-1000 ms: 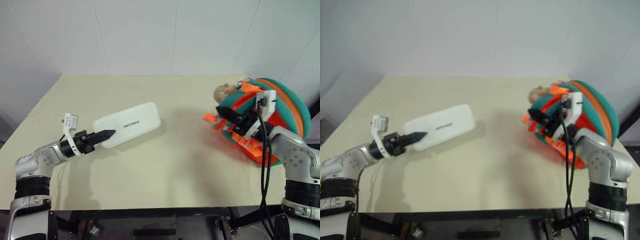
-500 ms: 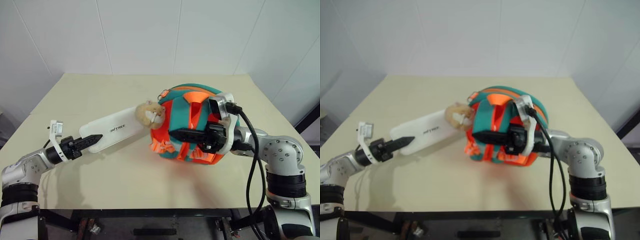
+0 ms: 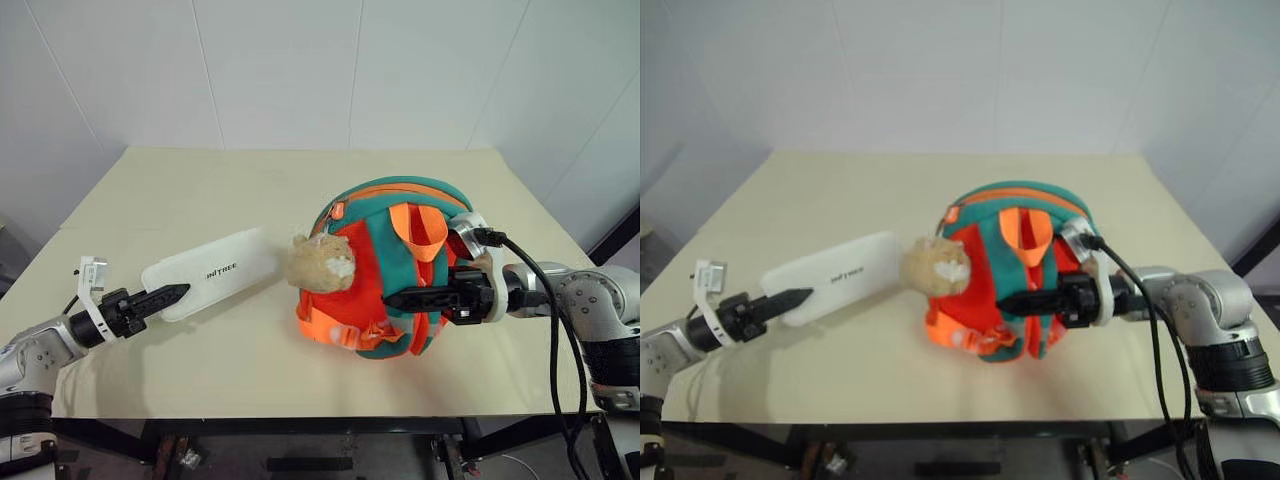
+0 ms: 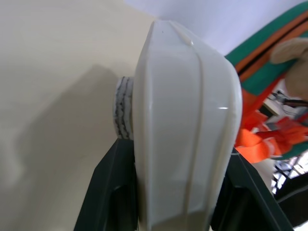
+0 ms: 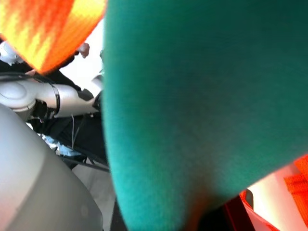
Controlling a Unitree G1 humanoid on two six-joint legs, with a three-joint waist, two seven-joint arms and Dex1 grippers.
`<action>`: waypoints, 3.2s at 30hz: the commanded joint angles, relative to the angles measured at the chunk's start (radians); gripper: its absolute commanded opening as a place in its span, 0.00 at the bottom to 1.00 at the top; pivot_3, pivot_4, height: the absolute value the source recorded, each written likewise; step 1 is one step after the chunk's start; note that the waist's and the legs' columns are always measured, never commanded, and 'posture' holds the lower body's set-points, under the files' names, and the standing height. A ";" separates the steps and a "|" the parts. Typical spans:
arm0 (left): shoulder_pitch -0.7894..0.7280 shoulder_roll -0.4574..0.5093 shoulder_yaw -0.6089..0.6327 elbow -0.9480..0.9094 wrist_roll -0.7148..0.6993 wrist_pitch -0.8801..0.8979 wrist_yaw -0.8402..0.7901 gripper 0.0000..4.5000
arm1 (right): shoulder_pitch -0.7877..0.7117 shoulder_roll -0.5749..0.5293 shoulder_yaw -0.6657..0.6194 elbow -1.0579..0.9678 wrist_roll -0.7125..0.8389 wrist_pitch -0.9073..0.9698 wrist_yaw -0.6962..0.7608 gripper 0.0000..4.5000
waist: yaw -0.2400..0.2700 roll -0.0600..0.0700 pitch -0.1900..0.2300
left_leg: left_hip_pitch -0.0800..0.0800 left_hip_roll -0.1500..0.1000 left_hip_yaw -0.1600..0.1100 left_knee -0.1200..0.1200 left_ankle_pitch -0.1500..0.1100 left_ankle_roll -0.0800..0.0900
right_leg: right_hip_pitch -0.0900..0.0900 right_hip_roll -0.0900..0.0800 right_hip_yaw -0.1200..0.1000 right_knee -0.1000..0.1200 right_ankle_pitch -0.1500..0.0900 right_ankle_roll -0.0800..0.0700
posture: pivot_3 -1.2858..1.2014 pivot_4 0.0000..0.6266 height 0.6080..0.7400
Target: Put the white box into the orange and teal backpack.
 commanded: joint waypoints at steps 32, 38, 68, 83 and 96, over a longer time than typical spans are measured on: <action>-0.118 0.042 -0.068 -0.230 -0.106 -0.110 -0.096 0.29 | -0.006 0.056 -0.014 -0.014 -0.110 -0.036 0.014 0.01 | 0.000 -0.001 0.000 | 0.000 0.000 0.003 0.003 -0.001 0.000 | 0.000 0.001 0.004 0.001 0.001 0.001 | 0.52 0.24 1.00; -0.114 0.084 -0.072 -0.197 -0.081 -0.130 -0.145 0.29 | -0.003 0.058 -0.019 -0.014 -0.109 -0.037 0.005 0.01 | -0.001 -0.001 0.000 | 0.000 0.000 0.003 0.003 -0.001 0.000 | 0.000 0.001 0.004 0.001 0.001 0.001 | 0.52 0.24 1.00; -0.234 0.085 -0.316 -0.213 0.111 -0.254 -0.227 0.29 | 0.019 0.088 -0.025 -0.012 -0.116 -0.053 0.001 0.01 | 0.003 -0.001 0.000 | 0.000 0.000 0.004 0.005 -0.002 0.002 | 0.000 0.001 0.005 0.002 0.001 0.002 | 0.52 0.24 1.00; -0.474 0.039 -0.560 -0.195 0.336 -0.226 -0.178 0.29 | 0.035 0.115 -0.026 -0.023 -0.115 -0.058 -0.008 0.01 | 0.001 -0.001 0.000 | 0.000 0.000 0.004 0.006 -0.002 0.002 | -0.001 0.004 0.009 0.002 0.001 0.003 | 0.52 0.24 1.00; -0.533 -0.183 -0.617 -0.252 0.356 -0.170 -0.066 0.29 | 0.050 0.144 -0.031 -0.023 -0.117 -0.077 -0.039 0.01 | 0.001 -0.001 0.000 | 0.000 0.001 0.005 0.012 -0.003 0.004 | 0.001 0.007 0.016 0.004 0.003 0.007 | 0.52 0.24 1.00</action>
